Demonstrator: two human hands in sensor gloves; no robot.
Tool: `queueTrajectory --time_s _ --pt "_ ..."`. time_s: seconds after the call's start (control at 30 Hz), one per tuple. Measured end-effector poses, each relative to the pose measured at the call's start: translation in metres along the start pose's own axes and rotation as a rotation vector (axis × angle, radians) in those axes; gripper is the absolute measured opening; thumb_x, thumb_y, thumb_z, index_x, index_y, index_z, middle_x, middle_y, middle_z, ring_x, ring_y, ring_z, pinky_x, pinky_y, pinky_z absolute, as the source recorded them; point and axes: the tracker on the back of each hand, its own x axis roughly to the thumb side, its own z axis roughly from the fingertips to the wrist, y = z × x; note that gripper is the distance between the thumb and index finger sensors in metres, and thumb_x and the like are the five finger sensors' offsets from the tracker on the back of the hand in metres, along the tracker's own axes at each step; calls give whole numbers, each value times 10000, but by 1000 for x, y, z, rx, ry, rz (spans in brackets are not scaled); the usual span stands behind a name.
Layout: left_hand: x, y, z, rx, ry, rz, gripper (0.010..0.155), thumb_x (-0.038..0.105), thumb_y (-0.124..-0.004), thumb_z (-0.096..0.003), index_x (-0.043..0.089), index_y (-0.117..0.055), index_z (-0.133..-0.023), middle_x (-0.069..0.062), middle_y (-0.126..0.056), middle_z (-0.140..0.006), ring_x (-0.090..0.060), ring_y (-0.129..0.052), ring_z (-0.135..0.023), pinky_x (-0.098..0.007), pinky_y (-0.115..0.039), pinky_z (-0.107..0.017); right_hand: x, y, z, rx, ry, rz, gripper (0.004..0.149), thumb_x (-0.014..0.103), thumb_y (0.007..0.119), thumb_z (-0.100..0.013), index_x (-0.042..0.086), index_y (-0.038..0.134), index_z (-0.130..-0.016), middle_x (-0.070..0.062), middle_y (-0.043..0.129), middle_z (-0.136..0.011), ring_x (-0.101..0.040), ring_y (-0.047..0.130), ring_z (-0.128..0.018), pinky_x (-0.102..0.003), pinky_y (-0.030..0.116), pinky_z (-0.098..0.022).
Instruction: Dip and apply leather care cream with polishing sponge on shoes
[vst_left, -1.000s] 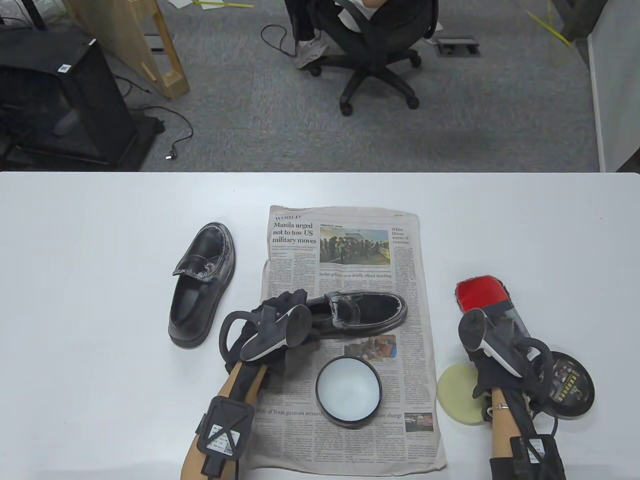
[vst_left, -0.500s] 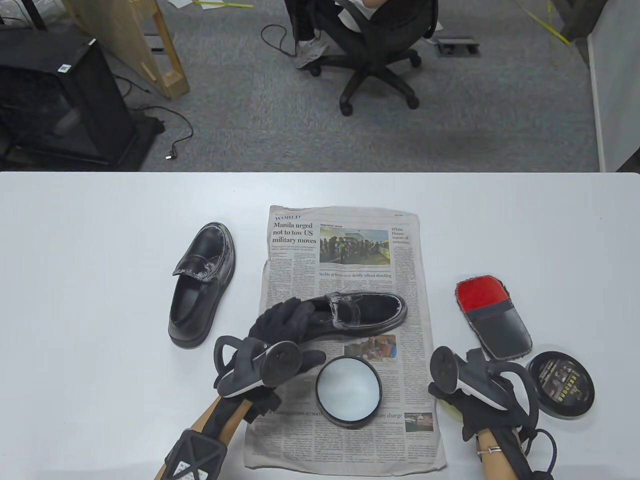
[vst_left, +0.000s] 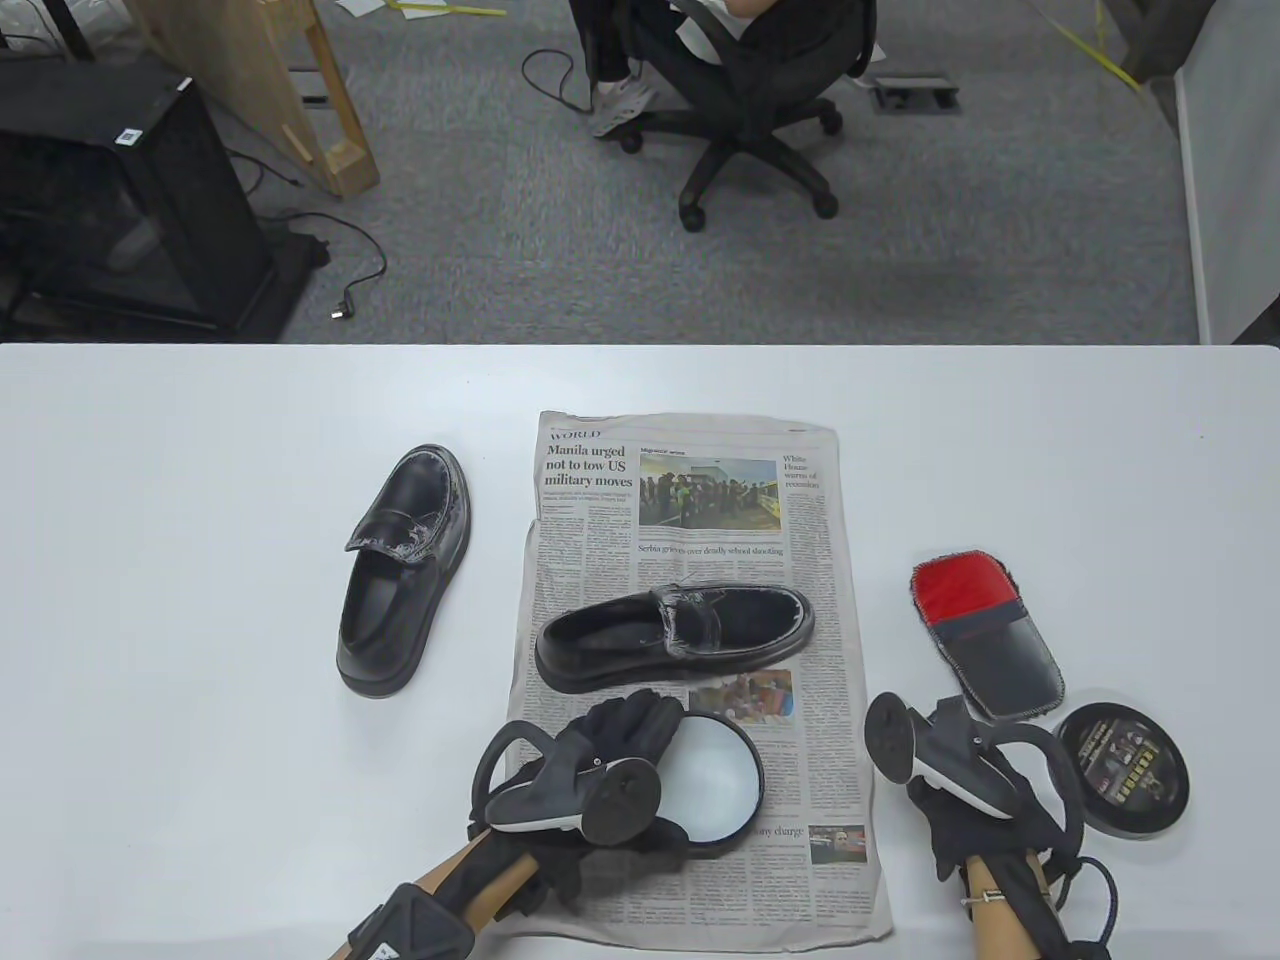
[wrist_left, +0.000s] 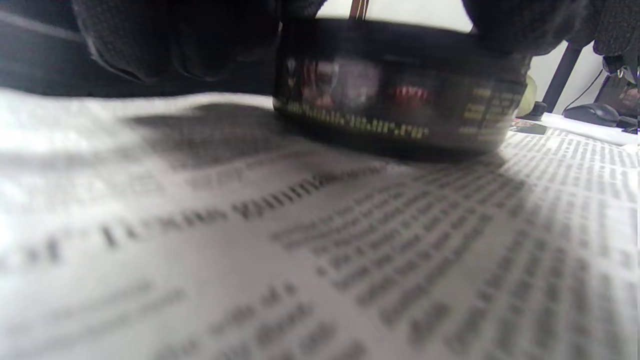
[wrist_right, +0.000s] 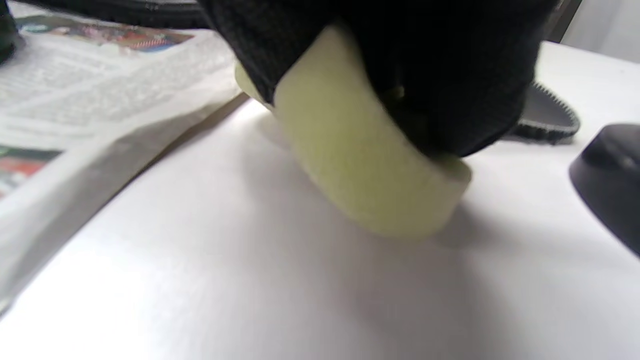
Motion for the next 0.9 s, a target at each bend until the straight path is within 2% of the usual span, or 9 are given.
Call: queueTrajectory --time_s 0.1,0.2,0.27,0.33,0.43,0.5,0.57,0.7,0.9 --pt "-6 0 -1 11 21 65 1109 691 -738 -395 42 -333 -1198 -280 -514 -1219 -487 -631 -1039 -636 -659 -689 9 -23 18 -188 -47 -8 490 320 772 -533 233 680 -1006 -41 825 -991 -272 946 -823 -281 891 -544" --pt "-8 -1 -2 7 31 67 1108 702 -732 -378 70 -338 -1199 -251 -531 -1221 -469 -654 -1036 -627 -674 -685 38 -44 44 -481 -254 -127 488 334 764 -528 282 659 -1002 15 801 -1010 -237 916 -861 -292 866 -596" --pt "-9 -2 -2 16 41 86 1109 701 -740 -367 82 -346 -1199 -241 -539 -1220 -461 -656 -1036 -625 -670 -686 64 -50 56 -581 -389 -183 486 337 767 -523 308 655 -995 38 792 -1018 -231 895 -886 -305 855 -620" --pt "-10 -2 -2 16 45 88 1113 702 -744 -356 92 -350 -1200 -233 -547 -1219 -451 -661 -1035 -621 -669 -689 105 -50 65 -557 -552 -126 481 341 770 -521 338 647 -987 66 772 -1032 -222 863 -924 -351 834 -655" --pt "-11 -2 -2 14 55 103 1121 701 -753 -344 100 -352 -1201 -222 -555 -1217 -439 -658 -1037 -616 -665 -691 145 -38 58 -497 -620 13 481 340 774 -520 349 645 -984 68 765 -1036 -220 860 -930 -365 833 -657" --pt "-10 -2 -2 17 57 100 1123 701 -754 -338 103 -354 -1201 -217 -561 -1214 -436 -663 -1034 -613 -665 -691 160 -25 46 -401 -632 85 477 351 763 -527 366 632 -985 92 732 -1048 -210 823 -957 -385 820 -665" --pt "-10 -1 -2 23 63 89 1125 700 -750 -341 90 -355 -1200 -224 -564 -1209 -432 -670 -1033 -611 -672 -689 163 -21 46 -410 -621 74 464 338 737 -547 354 613 -993 76 697 -1054 -222 777 -971 -403 796 -672" --pt "-8 1 -4 10 54 59 1124 696 -747 -343 72 -366 -1197 -237 -577 -1200 -437 -687 -1024 -612 -686 -680 164 -24 35 -270 -630 7 433 305 680 -591 341 577 -1009 53 644 -1063 -248 718 -964 -430 778 -687" --pt "-6 2 -4 19 56 21 1112 701 -727 -346 70 -384 -1195 -232 -603 -1192 -427 -716 -1012 -604 -703 -675 162 -31 39 -217 -675 -64 422 292 685 -593 293 618 -1009 -6 712 -1034 -270 821 -873 -395 866 -621"
